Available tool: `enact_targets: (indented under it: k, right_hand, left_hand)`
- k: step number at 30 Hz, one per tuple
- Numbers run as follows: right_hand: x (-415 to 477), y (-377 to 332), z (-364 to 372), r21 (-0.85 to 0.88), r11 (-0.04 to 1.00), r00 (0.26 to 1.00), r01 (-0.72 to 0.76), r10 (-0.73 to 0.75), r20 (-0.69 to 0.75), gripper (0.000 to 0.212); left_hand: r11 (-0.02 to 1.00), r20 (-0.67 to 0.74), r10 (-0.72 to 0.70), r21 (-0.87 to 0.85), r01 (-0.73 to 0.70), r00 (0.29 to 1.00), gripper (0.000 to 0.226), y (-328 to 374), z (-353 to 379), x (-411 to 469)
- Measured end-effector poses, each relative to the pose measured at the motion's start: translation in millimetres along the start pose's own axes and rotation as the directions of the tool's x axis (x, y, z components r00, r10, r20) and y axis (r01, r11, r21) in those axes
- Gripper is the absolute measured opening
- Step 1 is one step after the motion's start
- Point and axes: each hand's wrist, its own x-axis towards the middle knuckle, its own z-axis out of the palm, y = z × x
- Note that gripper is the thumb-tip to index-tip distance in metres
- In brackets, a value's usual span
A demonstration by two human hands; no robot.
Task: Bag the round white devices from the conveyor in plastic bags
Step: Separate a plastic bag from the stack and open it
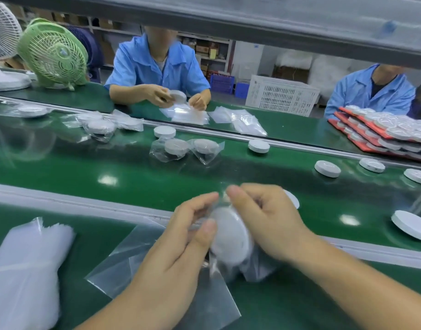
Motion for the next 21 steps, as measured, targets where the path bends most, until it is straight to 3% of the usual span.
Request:
enact_targets:
  k: [2,4,5,6,8,11,13,15,17,19,21]
  right_hand:
    - [31.8,19.5,-4.9,-0.031,0.992,0.986,-0.124,0.12,-0.116,0.057]
    - [73.4,49.2,-16.6,0.001,0.954,0.915,-0.301,0.289,-0.28,0.055]
    - [95.4,63.3,-23.6,0.021,0.923,0.863,-0.384,0.367,-0.346,0.051]
    - [116.1,76.5,-30.8,0.02,0.892,0.824,-0.452,0.426,-0.374,0.046]
    - [147.8,100.3,-38.4,-0.029,0.832,0.783,-0.555,0.51,-0.356,0.041]
    - [161.7,125.3,-31.3,-0.296,0.683,0.745,-0.667,0.614,-0.262,0.032]
    - [155.6,127.2,-18.3,-0.41,0.644,0.752,-0.646,0.63,-0.194,0.034]
    - [143.4,119.8,-8.6,-0.398,0.725,0.813,-0.562,0.574,-0.101,0.039]
    - [117.4,108.2,-5.5,-0.513,0.757,0.882,-0.404,0.471,0.001,0.058]
    - [79.5,102.7,-10.6,-0.756,0.624,0.926,-0.197,0.371,0.065,0.074]
    - [47.4,97.4,-24.1,-0.864,0.499,0.955,-0.066,0.282,0.09,0.068]
  left_hand:
    - [0.949,0.066,0.051,0.308,-0.069,0.996,0.042,-6.3,-13.6,2.7]
    - [0.73,0.22,0.159,0.631,-0.264,0.963,0.038,-12.6,-25.0,6.1]
    - [0.623,0.308,0.185,0.697,-0.354,0.933,0.03,-15.7,-28.3,7.8]
    - [0.572,0.387,0.158,0.714,-0.404,0.908,0.022,-17.6,-29.9,9.2]
    - [0.576,0.481,0.095,0.687,-0.442,0.872,0.017,-21.5,-29.9,10.3]
    - [0.623,0.504,0.061,0.656,-0.427,0.862,0.023,-23.6,-29.5,10.4]
    - [0.601,0.53,0.056,0.659,-0.452,0.846,0.029,-22.3,-30.3,10.8]
    - [0.575,0.558,0.054,0.661,-0.482,0.828,0.034,-22.7,-32.9,10.2]
    - [0.516,0.573,0.062,0.683,-0.517,0.817,0.035,-23.5,-34.4,9.5]
    - [0.537,0.576,0.057,0.671,-0.511,0.816,0.03,-24.5,-33.4,6.9]
    - [0.6,0.558,0.064,0.641,-0.479,0.827,0.024,-24.7,-30.7,4.4]
